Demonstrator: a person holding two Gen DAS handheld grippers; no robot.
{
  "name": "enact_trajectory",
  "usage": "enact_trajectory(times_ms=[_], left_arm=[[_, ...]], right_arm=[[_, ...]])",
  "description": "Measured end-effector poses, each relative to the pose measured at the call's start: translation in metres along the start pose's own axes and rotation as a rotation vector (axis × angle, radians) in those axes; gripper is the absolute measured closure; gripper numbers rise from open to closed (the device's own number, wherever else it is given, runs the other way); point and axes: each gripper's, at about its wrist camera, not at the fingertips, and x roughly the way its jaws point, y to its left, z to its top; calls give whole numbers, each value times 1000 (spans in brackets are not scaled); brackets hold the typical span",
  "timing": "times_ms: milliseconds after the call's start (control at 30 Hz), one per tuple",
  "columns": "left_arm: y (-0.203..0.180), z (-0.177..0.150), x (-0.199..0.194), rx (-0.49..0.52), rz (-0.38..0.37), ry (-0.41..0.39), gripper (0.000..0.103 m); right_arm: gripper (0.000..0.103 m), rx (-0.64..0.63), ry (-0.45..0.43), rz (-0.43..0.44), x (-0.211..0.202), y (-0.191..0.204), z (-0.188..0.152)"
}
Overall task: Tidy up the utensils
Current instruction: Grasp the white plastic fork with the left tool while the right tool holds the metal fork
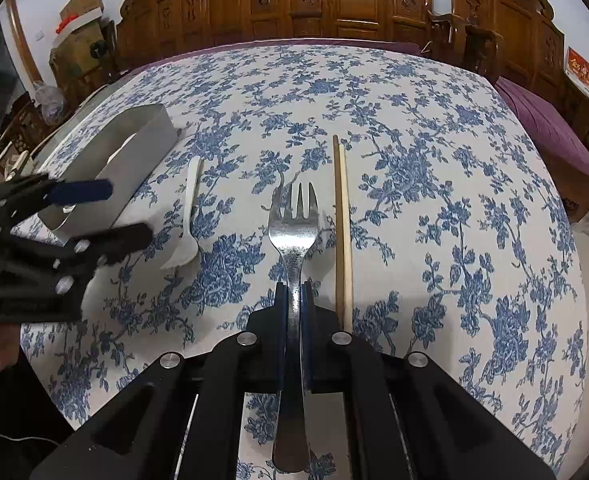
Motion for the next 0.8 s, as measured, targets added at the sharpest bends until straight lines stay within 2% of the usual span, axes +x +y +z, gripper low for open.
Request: enact_trajectory(times_ms=[67, 133, 367, 467, 600, 700, 767, 800], left_arm=[[-1, 6, 8, 3, 3, 24, 28], [-3, 11, 19, 8, 33, 62, 34], [0, 19, 49, -62, 6, 147, 46], [4, 20, 61, -104, -11, 181, 59], [3, 19, 63, -117, 3, 183, 62], [0, 17, 63, -99, 38, 178, 70], [1, 15, 61, -99, 40, 169, 78], [2, 14, 60, -103, 42, 167, 86]], right_arm=[[95, 4, -5, -9, 0, -3, -3], [95, 2, 5, -16, 4, -6, -7], [95, 6, 7, -8, 6, -8, -12], [95, 2, -4, -2, 3, -5, -10], [95, 0, -11, 7, 2, -4, -8], [95, -2, -10, 6, 2, -3, -7], [95, -5, -10, 3, 2, -3, -7], [95, -7, -10, 1, 2, -3, -7]])
